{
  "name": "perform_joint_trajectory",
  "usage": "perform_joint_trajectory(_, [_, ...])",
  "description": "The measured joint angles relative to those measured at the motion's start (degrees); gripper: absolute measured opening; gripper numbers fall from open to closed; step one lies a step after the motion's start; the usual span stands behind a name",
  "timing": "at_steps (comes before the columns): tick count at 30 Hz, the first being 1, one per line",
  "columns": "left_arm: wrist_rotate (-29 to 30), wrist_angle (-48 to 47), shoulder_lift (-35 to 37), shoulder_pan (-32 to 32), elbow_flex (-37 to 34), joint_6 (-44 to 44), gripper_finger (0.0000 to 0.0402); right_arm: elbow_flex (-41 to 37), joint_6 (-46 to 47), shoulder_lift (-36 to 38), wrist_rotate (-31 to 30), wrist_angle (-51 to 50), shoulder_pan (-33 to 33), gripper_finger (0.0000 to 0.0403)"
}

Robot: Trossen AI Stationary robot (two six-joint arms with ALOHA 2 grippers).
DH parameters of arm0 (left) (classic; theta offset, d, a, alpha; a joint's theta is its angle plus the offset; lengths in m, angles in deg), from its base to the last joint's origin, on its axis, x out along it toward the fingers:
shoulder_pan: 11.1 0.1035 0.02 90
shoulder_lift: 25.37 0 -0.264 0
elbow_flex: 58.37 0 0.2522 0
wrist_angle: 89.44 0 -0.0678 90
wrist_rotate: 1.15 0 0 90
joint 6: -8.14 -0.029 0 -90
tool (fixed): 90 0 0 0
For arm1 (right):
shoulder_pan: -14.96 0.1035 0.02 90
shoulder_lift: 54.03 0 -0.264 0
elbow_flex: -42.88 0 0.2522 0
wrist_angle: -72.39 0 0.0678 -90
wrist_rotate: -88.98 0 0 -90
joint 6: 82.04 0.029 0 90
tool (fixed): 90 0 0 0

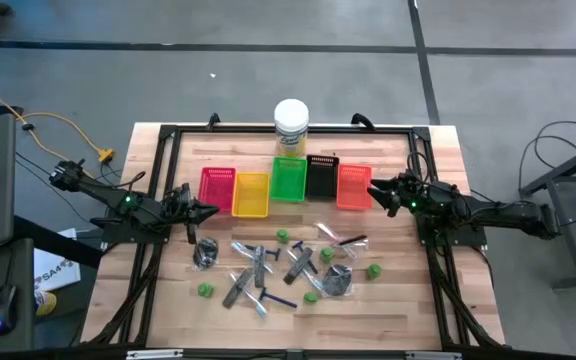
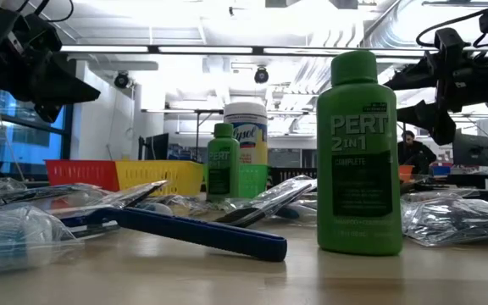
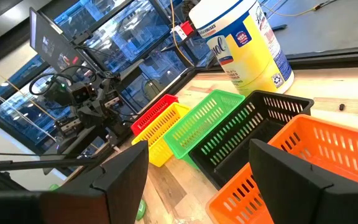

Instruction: Pick & Place Travel size toiletries

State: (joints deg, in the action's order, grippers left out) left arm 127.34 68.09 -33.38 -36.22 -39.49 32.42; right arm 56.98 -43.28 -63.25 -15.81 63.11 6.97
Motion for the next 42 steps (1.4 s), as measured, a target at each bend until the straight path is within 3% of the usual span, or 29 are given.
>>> perform_joint_trajectory(30, [-2.4, 6.1, 0.0, 0.0, -0.2, 3.6, 0.0001, 0.0, 0.0, 0.0, 0.0, 0.0, 0.0, 0.0266])
perform_joint_trajectory(35, [-3.3, 6.0, -0.1, 0.0, -0.1, 5.3, 0.0026, 0.0, 0.0, 0.0, 0.0, 0.0, 0.0, 0.0266])
perform_joint_trajectory(42, [-18.0, 5.9, -1.5, 0.0, 2.1, 14.0, 0.0093, 0.0, 0.0, 0.0, 0.0, 0.0, 0.0, 0.0266])
